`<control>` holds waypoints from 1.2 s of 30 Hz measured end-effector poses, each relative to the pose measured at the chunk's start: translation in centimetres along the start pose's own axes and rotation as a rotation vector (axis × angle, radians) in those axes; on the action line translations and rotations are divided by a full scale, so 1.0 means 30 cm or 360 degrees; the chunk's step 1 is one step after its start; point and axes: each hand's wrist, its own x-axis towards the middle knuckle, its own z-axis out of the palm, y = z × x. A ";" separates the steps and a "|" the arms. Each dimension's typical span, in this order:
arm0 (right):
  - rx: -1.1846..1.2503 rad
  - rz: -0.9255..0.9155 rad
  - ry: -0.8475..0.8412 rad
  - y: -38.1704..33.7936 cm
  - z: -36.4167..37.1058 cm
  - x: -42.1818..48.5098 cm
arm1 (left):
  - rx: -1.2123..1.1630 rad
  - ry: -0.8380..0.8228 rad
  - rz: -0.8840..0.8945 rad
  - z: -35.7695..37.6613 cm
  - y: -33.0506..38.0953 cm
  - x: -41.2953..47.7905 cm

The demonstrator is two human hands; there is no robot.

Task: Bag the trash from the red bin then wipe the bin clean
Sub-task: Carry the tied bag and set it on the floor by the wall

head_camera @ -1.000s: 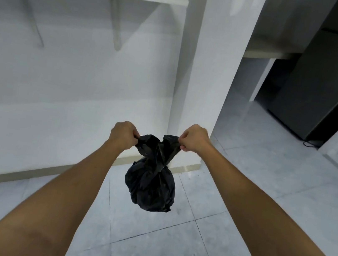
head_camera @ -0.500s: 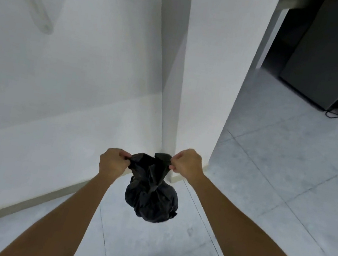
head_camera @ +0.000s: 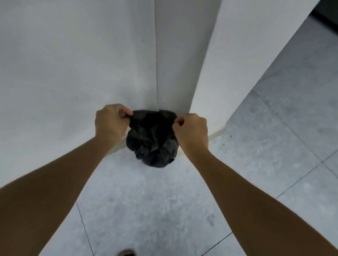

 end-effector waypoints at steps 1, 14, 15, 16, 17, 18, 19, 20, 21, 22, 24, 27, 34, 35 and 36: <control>0.0017 -0.0001 0.0020 0.021 0.046 0.018 | -0.0023 0.0020 -0.0001 0.024 -0.035 0.023; -0.0081 0.0219 -0.0372 0.133 0.260 0.075 | 0.0170 -0.0261 -0.0256 0.183 -0.247 0.060; -0.0107 0.0203 -0.0439 0.125 0.249 0.075 | 0.0167 -0.0300 -0.0274 0.179 -0.238 0.056; -0.0139 0.0184 -0.0512 0.115 0.237 0.074 | 0.0167 -0.0356 -0.0286 0.172 -0.227 0.050; -0.0176 0.0169 -0.0589 0.109 0.227 0.073 | 0.0172 -0.0421 -0.0285 0.168 -0.216 0.041; -0.0221 0.0148 -0.0657 0.103 0.212 0.073 | 0.0177 -0.0479 -0.0274 0.159 -0.200 0.030; -0.0281 0.0127 -0.0711 0.093 0.196 0.069 | 0.0182 -0.0520 -0.0261 0.150 -0.185 0.017; -0.0365 0.0099 -0.0757 0.079 0.173 0.065 | 0.0186 -0.0543 -0.0254 0.136 -0.165 0.002; -0.0451 0.0065 -0.0790 0.062 0.145 0.060 | 0.0191 -0.0552 -0.0252 0.121 -0.140 -0.012; -0.0525 0.0017 -0.0792 0.045 0.116 0.055 | 0.0215 -0.0564 -0.0244 0.105 -0.114 -0.026; -0.0616 -0.0082 -0.0735 -0.004 0.018 0.030 | 0.0277 -0.0577 -0.0184 0.048 -0.032 -0.060; -0.0683 -0.0206 -0.0610 -0.094 -0.176 -0.042 | 0.0408 -0.0580 -0.0029 -0.078 0.131 -0.116; -0.0885 -0.0477 -0.0162 -0.319 -0.798 -0.363 | 0.0573 -0.0405 0.0394 -0.488 0.648 -0.400; -0.0888 -0.0464 -0.0124 -0.339 -0.891 -0.420 | 0.0604 -0.0380 0.0477 -0.538 0.723 -0.463; -0.0887 -0.0445 -0.0084 -0.356 -0.983 -0.473 | 0.0612 -0.0356 0.0546 -0.583 0.798 -0.528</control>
